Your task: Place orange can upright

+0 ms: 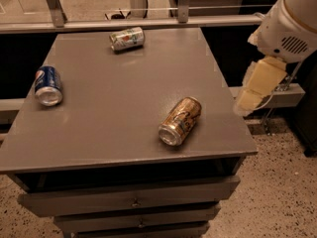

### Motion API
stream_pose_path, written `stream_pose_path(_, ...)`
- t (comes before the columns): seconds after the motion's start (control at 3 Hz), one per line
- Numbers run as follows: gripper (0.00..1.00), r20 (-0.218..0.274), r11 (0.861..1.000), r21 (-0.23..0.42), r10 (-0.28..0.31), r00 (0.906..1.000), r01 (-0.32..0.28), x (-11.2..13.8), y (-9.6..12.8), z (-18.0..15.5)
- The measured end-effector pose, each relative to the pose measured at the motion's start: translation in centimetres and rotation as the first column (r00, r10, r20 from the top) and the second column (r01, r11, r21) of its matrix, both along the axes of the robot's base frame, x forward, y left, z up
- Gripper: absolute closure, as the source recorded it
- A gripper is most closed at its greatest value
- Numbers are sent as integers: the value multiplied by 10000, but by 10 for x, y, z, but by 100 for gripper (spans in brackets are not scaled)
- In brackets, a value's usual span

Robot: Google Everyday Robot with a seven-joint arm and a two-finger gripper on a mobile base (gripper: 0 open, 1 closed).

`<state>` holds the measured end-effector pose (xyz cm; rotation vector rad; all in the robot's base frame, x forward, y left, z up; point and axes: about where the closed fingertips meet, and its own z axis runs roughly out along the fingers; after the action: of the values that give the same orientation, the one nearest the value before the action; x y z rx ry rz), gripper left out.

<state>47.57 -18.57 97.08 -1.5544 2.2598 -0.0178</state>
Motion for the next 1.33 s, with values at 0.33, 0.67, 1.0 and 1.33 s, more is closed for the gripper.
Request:
stream_pose_path(0.33, 0, 180, 9843, 812, -1589, 9871, 1569, 31, 12, -16)
stream_pose_path(0.67, 0, 186, 9218, 1413, -3670, 9300, 3610, 62, 13, -41)
stream_pose_path(1.0, 0, -335, 8294, 1664, -5358, 8437, 5333, 72, 14, -56)
stream_pose_path(1.33, 0, -546, 7990, 1731, -5761, 8156, 5759, 70, 15, -56)
